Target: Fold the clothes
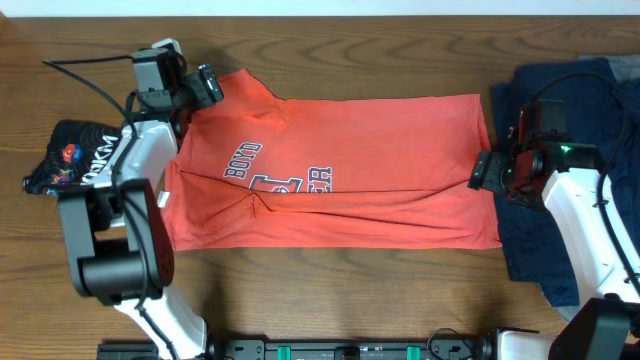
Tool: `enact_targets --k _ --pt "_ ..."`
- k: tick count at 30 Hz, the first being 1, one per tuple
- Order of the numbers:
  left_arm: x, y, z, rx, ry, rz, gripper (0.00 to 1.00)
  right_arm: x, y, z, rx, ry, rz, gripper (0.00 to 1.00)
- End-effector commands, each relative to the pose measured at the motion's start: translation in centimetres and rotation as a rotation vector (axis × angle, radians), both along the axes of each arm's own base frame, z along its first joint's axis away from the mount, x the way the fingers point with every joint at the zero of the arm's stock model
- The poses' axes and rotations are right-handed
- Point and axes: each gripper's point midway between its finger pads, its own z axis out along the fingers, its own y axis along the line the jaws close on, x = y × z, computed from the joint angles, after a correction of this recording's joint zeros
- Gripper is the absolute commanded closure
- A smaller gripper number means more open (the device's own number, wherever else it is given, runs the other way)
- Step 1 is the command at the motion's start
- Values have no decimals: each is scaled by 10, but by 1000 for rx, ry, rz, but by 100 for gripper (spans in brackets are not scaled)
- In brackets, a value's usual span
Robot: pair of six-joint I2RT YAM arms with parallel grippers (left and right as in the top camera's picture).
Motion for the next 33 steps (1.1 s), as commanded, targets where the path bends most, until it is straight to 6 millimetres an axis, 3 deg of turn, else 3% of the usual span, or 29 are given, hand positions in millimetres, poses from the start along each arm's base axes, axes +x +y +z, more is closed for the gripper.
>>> enact_targets --k 1,7,14,17,20,22,25,27,32,33 --pt "7 1 -17 7 10 -4 11 2 -1 4 -2 -11 11 12" --pt "10 1 -51 2 46 -4 13 2 1 4 13 -12 -1 13" --pt "17 2 -50 6 14 -5 19 2 1 4 13 -12 0 15" --pt "17 2 -50 6 13 -5 27 2 1 4 13 -12 0 15" --pt "15 2 -52 4 26 -5 45 2 1 4 16 -12 1 16" --pt "12 1 -55 3 42 -5 50 2 1 4 16 -12 1 16" --pt "9 3 -60 6 62 1 49 2 1 4 16 -12 1 16" --pt "9 5 -61 14 66 11 39 2 1 4 16 -12 1 16" --pt "8 10 -62 36 69 35 38 2 1 4 16 -12 1 16" --pt "8 10 -62 36 70 35 42 2 1 4 16 -12 1 16"
